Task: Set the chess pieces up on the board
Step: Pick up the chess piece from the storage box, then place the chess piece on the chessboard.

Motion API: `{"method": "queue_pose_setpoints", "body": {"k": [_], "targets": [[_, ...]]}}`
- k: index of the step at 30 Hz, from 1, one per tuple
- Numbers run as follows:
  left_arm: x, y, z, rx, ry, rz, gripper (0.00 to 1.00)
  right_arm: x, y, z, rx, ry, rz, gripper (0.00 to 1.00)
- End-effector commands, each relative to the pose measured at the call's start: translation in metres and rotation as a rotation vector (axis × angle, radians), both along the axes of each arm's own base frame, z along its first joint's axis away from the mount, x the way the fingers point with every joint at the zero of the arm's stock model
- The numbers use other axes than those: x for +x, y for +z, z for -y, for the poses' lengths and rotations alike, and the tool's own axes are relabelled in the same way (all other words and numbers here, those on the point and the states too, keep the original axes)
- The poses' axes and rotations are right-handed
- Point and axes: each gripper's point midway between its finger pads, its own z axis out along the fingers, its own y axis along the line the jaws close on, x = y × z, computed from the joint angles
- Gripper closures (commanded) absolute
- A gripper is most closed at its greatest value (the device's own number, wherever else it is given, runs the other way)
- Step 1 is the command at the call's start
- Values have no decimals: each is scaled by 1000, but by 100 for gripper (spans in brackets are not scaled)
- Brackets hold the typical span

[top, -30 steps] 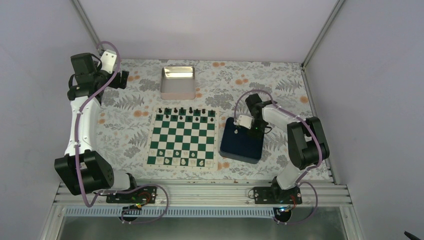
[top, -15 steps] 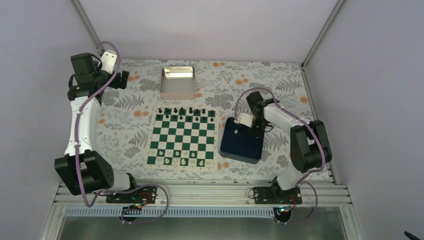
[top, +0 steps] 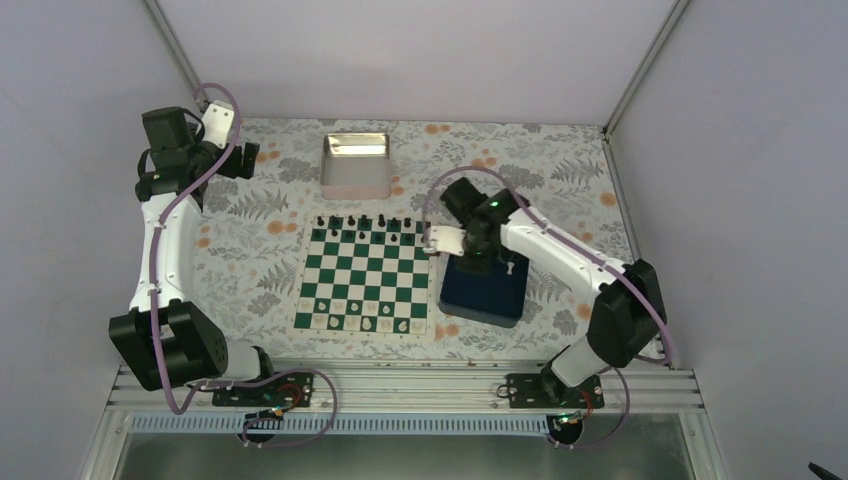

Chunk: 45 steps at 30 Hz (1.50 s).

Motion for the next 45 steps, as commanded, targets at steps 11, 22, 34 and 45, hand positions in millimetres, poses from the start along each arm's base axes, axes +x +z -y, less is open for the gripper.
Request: {"method": "queue_pose_setpoints", "body": {"k": [11, 22, 34, 45], "targets": [[-4, 10, 2, 1, -18, 25, 0, -60, -43, -125, -36, 307, -121, 94], [-4, 9, 4, -4, -29, 24, 0, -74, -76, -160, -67, 400, -166, 94], [-4, 7, 6, -6, -42, 23, 0, -77, -90, -161, -99, 412, -210, 94], [-4, 8, 8, -9, -51, 27, 0, -82, -86, -157, -95, 406, -225, 95]]}}
